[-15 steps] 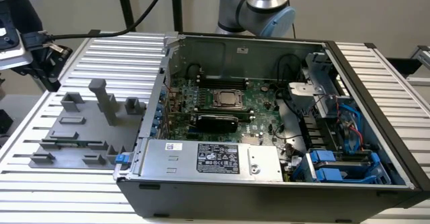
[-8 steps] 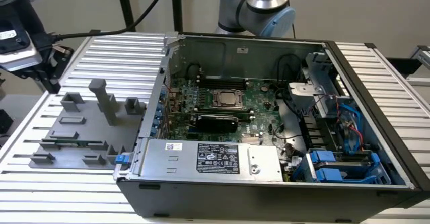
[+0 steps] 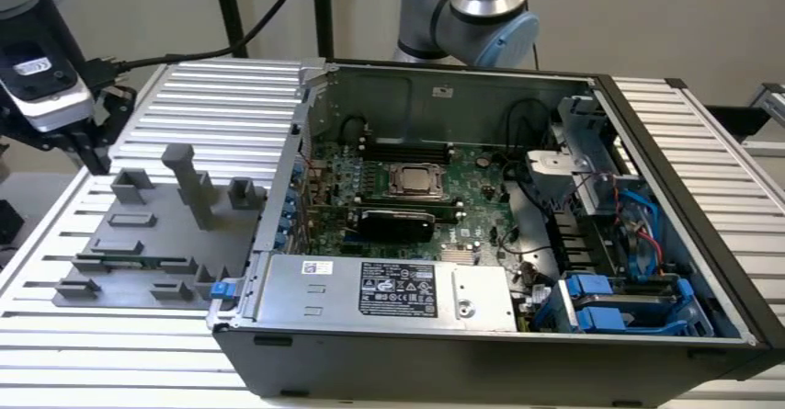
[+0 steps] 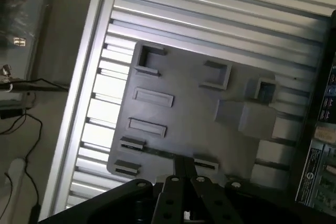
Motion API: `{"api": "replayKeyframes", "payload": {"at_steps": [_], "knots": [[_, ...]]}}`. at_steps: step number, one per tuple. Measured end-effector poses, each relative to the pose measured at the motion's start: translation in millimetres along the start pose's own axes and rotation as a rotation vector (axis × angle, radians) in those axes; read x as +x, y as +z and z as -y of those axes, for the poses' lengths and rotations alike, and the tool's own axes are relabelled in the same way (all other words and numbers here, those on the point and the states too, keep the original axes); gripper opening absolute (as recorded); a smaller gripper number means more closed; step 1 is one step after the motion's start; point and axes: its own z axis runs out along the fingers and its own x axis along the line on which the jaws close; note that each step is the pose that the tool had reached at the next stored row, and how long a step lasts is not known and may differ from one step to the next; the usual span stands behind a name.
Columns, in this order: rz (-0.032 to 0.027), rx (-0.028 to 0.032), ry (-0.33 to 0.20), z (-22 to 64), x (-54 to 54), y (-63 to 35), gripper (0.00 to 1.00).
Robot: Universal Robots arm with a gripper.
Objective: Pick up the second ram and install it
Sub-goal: 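Pick up the second ram and move it above second insertion slot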
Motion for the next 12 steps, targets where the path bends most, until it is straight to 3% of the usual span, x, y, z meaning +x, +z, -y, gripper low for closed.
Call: {"api": "replayKeyframes", "payload": {"at_steps": [12], "knots": [[-0.0114,0.0023,-0.218,0.5,-0.1,9.9,0.00]]}}
